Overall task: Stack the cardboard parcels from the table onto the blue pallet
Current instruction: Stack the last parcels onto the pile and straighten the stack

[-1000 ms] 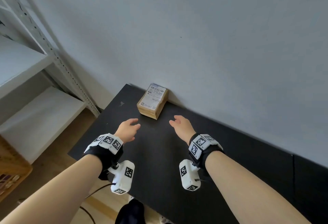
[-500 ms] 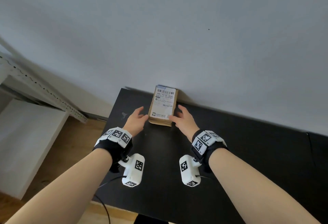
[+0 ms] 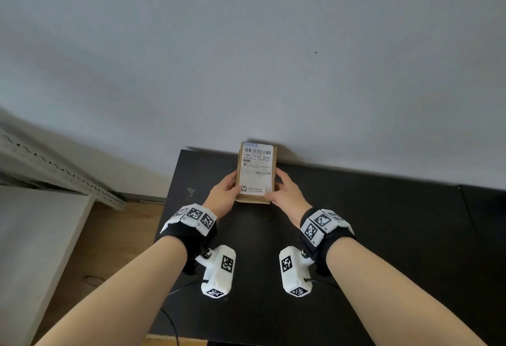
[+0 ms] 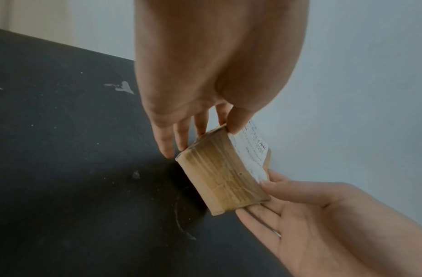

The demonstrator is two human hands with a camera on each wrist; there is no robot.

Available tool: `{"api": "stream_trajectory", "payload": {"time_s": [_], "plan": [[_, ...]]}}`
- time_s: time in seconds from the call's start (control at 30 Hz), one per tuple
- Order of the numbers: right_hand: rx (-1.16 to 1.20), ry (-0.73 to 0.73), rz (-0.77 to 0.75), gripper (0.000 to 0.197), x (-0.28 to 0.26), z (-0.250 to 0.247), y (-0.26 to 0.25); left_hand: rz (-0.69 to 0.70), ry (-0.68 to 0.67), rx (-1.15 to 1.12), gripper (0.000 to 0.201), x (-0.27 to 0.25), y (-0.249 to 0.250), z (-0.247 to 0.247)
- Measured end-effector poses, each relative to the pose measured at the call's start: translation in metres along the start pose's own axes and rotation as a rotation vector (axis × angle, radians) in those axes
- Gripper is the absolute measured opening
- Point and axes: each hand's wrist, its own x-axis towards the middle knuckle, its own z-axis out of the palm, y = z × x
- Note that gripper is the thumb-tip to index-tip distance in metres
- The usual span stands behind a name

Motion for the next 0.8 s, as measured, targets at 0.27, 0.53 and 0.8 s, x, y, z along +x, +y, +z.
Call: {"api": "stream_trajectory", "payload": {"time_s": [0.27,0.53,0.8], "plan": [[0.068,0.048,-0.081,0.077,-0.050,-0.037,0.012,0.098,-0.049,0.045,0.048,-0.045,0.020,0.036],[0.164,0.159,-0.181,0.067,-0.149,-0.103,0.042,0.238,-0.148,0.125,0.048,-0.124,0.026,0.113],[0.182,0.320,-0.264,0.067,-0.282,-0.187,0.092,0.341,-0.302,0.172,0.049,-0.222,0.020,0.218]]}}
